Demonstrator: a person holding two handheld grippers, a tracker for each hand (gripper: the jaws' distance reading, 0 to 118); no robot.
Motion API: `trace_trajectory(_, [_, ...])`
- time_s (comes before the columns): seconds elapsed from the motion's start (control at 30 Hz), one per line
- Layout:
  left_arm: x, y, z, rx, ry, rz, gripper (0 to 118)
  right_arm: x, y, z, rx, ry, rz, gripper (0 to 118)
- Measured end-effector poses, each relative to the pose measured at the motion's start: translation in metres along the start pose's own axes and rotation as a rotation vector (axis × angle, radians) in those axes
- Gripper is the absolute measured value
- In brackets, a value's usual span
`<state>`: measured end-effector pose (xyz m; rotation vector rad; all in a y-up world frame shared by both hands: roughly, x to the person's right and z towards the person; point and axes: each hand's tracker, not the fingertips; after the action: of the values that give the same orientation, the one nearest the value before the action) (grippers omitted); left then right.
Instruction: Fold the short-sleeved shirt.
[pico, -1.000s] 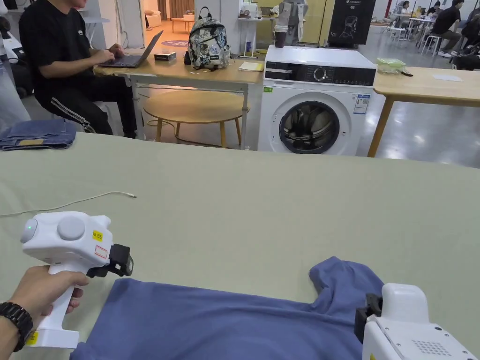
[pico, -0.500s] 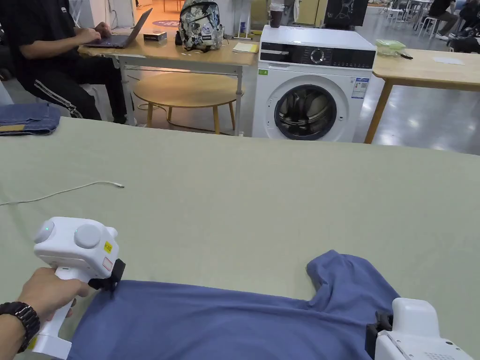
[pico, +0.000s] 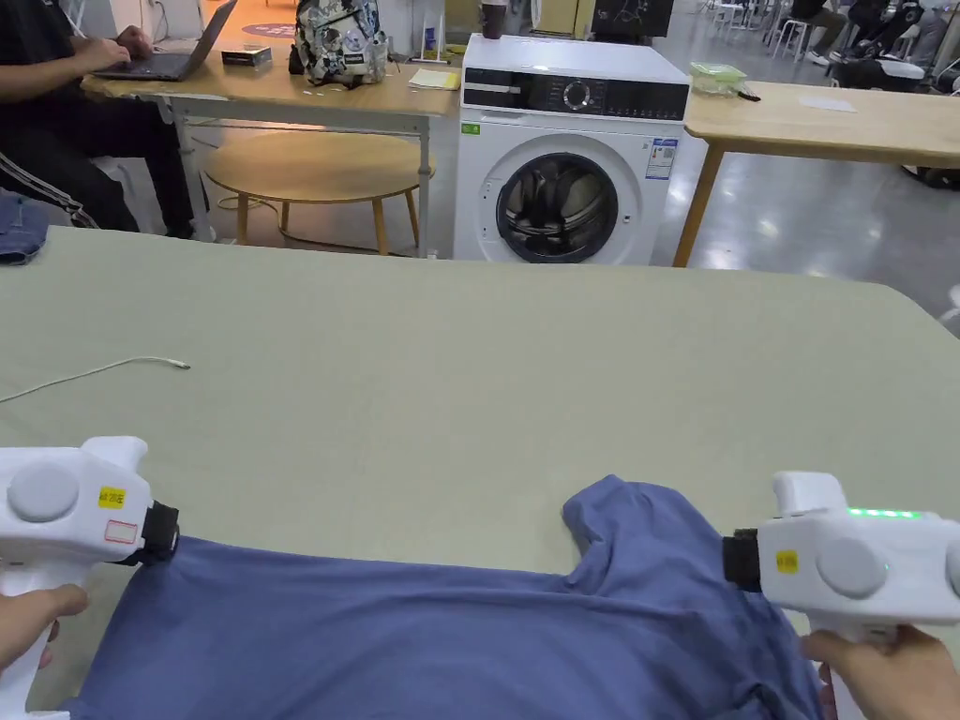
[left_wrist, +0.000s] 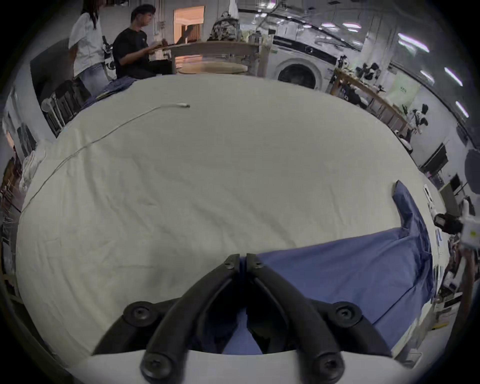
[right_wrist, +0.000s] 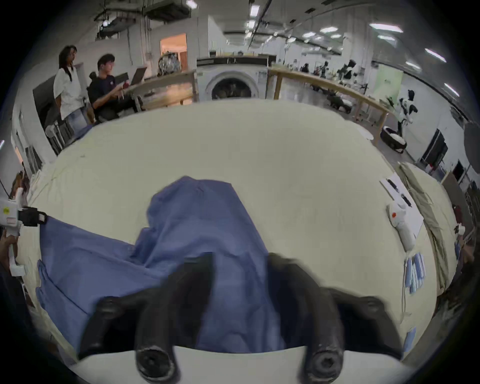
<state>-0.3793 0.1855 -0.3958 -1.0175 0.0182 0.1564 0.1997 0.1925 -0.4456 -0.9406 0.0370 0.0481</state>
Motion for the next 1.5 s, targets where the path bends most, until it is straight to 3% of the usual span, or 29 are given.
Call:
trace_trajectory(0.03, [0.001, -0.002, 0.003, 0.008, 0.001, -0.005, 0, 0.002, 0.007, -0.011, -0.042, -0.011, 0.021, 72])
trace_trajectory(0.13, [0.002, -0.007, 0.007, 0.023, -0.003, -0.002, 0, 0.007, 0.021, -0.043, -0.108, -0.032, 0.068, 73])
trace_trajectory(0.27, [0.003, -0.012, 0.011, 0.025, 0.010, -0.003, 0, 0.014, 0.027, -0.076, -0.198, 0.000, 0.030, 72])
trace_trajectory(0.3, [0.003, -0.013, 0.012, 0.030, 0.007, 0.002, 0, 0.014, 0.027, -0.085, -0.227, -0.030, 0.027, 72])
trace_trajectory(0.5, [0.003, -0.017, 0.013, 0.027, 0.007, 0.024, 0, 0.009, 0.020, -0.092, -0.212, -0.026, 0.021, 49])
trace_trajectory(0.57, [0.003, -0.019, 0.013, 0.028, 0.009, 0.025, 0, 0.004, 0.022, -0.089, -0.194, -0.023, 0.033, 7])
trace_trajectory(0.6, [0.003, -0.020, 0.013, 0.026, 0.009, 0.031, 0, 0.002, 0.022, -0.090, -0.190, 0.001, 0.030, 0])
trace_trajectory(0.73, [0.002, -0.025, 0.018, 0.032, 0.005, 0.049, 0, 0.004, 0.018, -0.083, -0.146, -0.015, 0.017, 0])
trace_trajectory(1.07, [0.000, -0.046, 0.061, 0.092, -0.012, 0.057, 0, 0.009, -0.003, 0.017, 0.006, 0.013, 0.013, 0])
trace_trajectory(1.5, [-0.012, -0.108, 0.140, 0.163, -0.050, 0.043, 0, 0.023, -0.084, 0.141, 0.078, -0.004, 0.020, 0])
